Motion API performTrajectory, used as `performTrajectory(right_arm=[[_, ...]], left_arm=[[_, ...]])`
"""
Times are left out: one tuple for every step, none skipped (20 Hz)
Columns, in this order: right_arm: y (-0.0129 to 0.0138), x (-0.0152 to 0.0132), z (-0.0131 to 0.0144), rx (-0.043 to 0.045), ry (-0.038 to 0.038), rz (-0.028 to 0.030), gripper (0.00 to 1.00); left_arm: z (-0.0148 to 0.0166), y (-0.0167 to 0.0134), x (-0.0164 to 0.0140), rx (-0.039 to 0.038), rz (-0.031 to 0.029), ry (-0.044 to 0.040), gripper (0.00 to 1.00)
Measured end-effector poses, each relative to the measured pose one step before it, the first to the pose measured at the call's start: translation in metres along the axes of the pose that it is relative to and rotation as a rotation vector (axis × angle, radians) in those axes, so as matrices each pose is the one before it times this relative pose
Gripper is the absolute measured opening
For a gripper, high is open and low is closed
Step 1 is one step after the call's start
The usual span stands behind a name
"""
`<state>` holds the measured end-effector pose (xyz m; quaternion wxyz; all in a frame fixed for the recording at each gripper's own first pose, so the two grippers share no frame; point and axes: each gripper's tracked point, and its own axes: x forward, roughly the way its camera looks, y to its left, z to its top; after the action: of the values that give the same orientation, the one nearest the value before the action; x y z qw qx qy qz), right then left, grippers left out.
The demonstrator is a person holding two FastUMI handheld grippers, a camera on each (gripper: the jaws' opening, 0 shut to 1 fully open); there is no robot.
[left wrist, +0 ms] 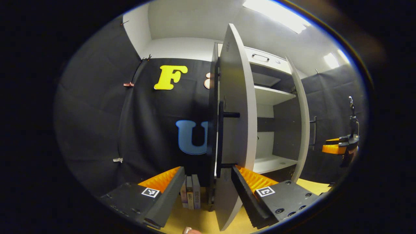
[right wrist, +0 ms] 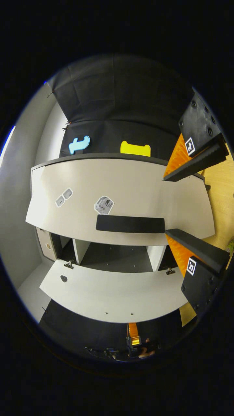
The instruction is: Grasp the bottle in the cabinet with the left hand and place it on the coaster, then close the right door with the right hand and the left door with the left hand.
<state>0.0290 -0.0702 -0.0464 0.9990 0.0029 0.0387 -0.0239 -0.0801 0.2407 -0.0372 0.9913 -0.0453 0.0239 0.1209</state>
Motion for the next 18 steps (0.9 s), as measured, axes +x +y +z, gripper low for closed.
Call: performTrajectory(right_arm=[[0.00071, 0.00003, 0.00051, 0.00132, 0.00076, 0.0, 0.97], [0.00063, -0.00011, 0.00165, -0.00183, -0.00361, -0.00061, 0.98], [0.00032, -0.00041, 0.00183, -0.00448, -0.00399, -0.00117, 0.98], [-0.00024, -0.00037, 0.0012, -0.0043, -0.00364, -0.00106, 0.98], [0.00052, -0.00012, 0.0009, -0.00266, -0.00169, -0.00035, 0.98], [0.00082, -0.00054, 0.00056, 0.00042, 0.00024, 0.00106, 0.97], [0.00051, -0.00076, -0.00001, 0.00312, 0.00259, 0.00134, 0.97], [-0.00021, 0.00024, 0.00046, 0.00293, -0.00061, -0.00041, 0.97], [-0.00119, -0.0001, 0.00081, 0.00075, -0.00086, -0.00158, 0.98], [-0.00143, -0.00091, -0.00033, -0.00142, -0.00104, -0.00288, 0.98], [-0.00201, -0.00159, 0.00062, -0.00171, -0.00155, -0.00387, 0.98], [-0.00163, -0.00116, 0.00054, -0.0007, -0.00098, -0.0046, 0.98], [-0.00318, -0.00154, 0.00051, -0.00027, -0.00022, -0.00636, 0.97], [-0.00434, -0.00287, -0.00004, -0.00027, -0.00002, -0.00826, 0.97], [-0.00528, -0.002, 0.00051, 0.00033, -0.00025, -0.01006, 0.97], [-0.00474, -0.00143, 0.00105, 0.0004, -0.00132, -0.01067, 0.97], [-0.00473, -0.00222, 0.00054, 0.00016, -0.00075, -0.00961, 0.97], [-0.00502, -0.00163, -0.00019, 0.00037, 0.00182, -0.01004, 0.97]], left_arm=[[-0.00112, -0.00086, -0.00062, -0.02708, -0.00869, 0.00012, 0.93], [-0.00055, -0.00205, 0.00068, -0.00131, -0.00932, 0.00168, 0.94], [0.00181, -0.00244, 0.00086, 0.02246, -0.01279, -0.00773, 0.94], [0.00292, -0.00401, 0.0012, 0.04061, -0.0125, -0.00227, 0.94], [0.00355, -0.00334, 0.00233, 0.04572, -0.01659, 0.00123, 0.87], [0.00169, -0.00544, 0.00226, 0.04099, -0.02266, 0.00144, 0.93], [0.00134, -0.00737, 0.0025, 0.02573, -0.02482, 0.00748, 0.92], [-0.00141, -0.00715, 0.00465, -0.0012, -0.02596, 0.00735, 0.92], [-0.00183, -0.0079, 0.00339, -0.02098, -0.02671, 0.00562, 0.92], [-0.00157, -0.01252, 0.00359, -0.01773, -0.02635, 0.00289, 0.92], [0.0004, -0.01028, 0.00561, -0.00218, -0.02392, -0.0028, 0.88], [0.00072, -0.00762, 0.00669, 0.00954, -0.01469, -0.00425, 0.92], [0.00008, -0.00591, 0.00658, 0.01464, -0.01228, -0.0017, 0.92], [-0.0007, -0.00732, 0.00647, 0.00551, -0.01502, -0.00058, 0.92], [0.00059, -0.00626, 0.00766, -0.0075, -0.02063, 0.00024, 0.92], [-0.00069, -0.00785, 0.00779, -0.0156, -0.02039, 0.00133, 0.91], [-0.00099, -0.00863, 0.00693, -0.01469, -0.01658, 0.00376, 0.9], [-0.00037, -0.00829, 0.00697, -0.00629, -0.01475, -0.00032, 0.9]])
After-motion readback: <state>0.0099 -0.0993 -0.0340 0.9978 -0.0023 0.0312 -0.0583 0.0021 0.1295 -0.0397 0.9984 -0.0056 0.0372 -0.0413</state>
